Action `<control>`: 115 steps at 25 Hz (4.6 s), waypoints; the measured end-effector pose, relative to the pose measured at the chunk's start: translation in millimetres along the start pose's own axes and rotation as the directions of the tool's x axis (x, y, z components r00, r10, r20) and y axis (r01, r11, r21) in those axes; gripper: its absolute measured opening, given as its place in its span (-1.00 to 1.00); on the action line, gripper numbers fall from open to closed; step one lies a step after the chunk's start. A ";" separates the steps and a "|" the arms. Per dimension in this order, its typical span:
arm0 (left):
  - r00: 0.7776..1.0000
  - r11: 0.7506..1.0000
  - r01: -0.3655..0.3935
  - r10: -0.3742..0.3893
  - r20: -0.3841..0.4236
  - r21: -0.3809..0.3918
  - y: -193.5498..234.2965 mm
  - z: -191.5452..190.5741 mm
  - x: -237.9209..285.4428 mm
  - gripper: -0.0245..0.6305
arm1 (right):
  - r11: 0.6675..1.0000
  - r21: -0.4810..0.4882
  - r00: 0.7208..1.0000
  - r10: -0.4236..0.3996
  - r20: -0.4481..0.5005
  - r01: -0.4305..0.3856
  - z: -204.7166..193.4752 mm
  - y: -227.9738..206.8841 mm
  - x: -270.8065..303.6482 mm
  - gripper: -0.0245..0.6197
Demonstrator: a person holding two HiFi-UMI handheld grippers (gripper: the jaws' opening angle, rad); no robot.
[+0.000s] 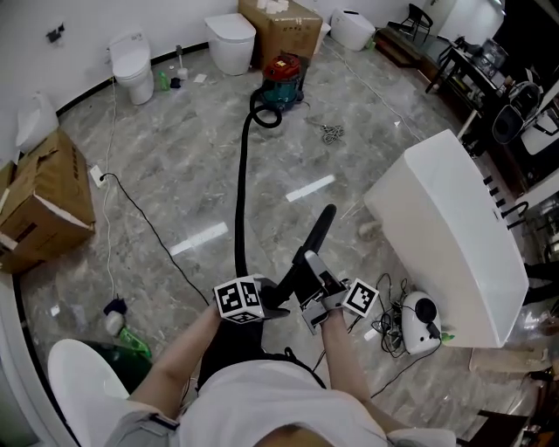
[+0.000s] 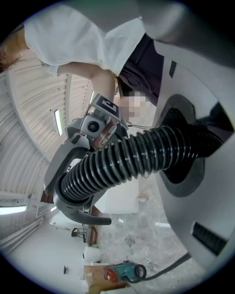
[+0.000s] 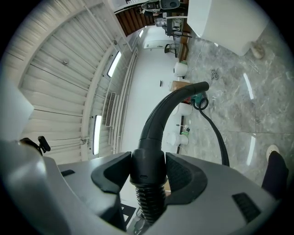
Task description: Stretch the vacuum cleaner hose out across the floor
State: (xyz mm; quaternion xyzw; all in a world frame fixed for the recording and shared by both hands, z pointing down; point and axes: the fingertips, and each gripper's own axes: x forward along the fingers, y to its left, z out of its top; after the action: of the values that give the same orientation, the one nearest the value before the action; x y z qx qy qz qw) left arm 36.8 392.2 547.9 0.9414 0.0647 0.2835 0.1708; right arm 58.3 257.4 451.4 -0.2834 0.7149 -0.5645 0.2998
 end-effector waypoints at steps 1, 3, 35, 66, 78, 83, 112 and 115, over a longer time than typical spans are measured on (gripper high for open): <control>1.000 1.000 -0.008 0.008 -0.005 0.010 -9.5 -2.6 2.5 -0.48 | 1.000 -0.001 1.000 0.001 0.006 -0.001 -6.0 2.6 -9.8 -0.18; 1.000 0.999 -0.027 0.027 -0.011 0.029 -26.9 -4.8 6.0 -0.48 | 1.000 0.000 1.000 0.008 0.020 -0.008 -15.3 8.8 -27.3 -0.18; 0.985 0.969 -0.054 0.092 -0.145 0.242 -69.1 -23.3 -59.2 -0.48 | 0.994 -0.080 0.983 -0.062 0.174 0.076 -65.5 57.6 -59.1 -0.18; 0.957 0.976 0.037 0.027 -0.287 0.216 -24.0 -22.3 -63.7 -0.48 | 0.137 -0.873 0.627 -0.644 -0.438 -0.468 -101.1 92.1 -42.7 -0.17; 0.920 0.963 0.109 -0.003 -0.392 0.248 -13.3 -15.4 -75.7 -0.48 | 0.040 -0.432 0.038 -0.985 -0.170 -0.901 -132.9 13.0 -37.7 -0.17; 0.932 0.960 0.108 -0.008 -0.362 0.257 -18.3 -10.1 -79.0 -0.48 | 0.040 -0.412 0.038 -0.983 -0.181 -0.910 -149.8 -4.3 -31.9 -0.41; 0.859 0.892 -0.431 0.452 0.240 -0.135 -4.9 20.1 -170.6 0.04 | 0.345 -0.842 0.456 -0.722 -0.520 -0.414 -135.5 16.4 -23.6 -0.44; 0.839 0.878 -0.441 0.477 0.261 -0.186 -9.9 10.5 -172.0 0.04 | 0.455 -0.833 0.553 -0.625 -0.551 -0.316 -138.3 22.3 -16.5 -0.43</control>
State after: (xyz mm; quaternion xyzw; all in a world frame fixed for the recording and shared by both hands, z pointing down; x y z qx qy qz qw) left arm -100.5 360.8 448.1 0.9493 -0.2064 0.1737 0.1613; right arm -35.8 362.3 456.6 -0.1737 0.9093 -0.2026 -0.3193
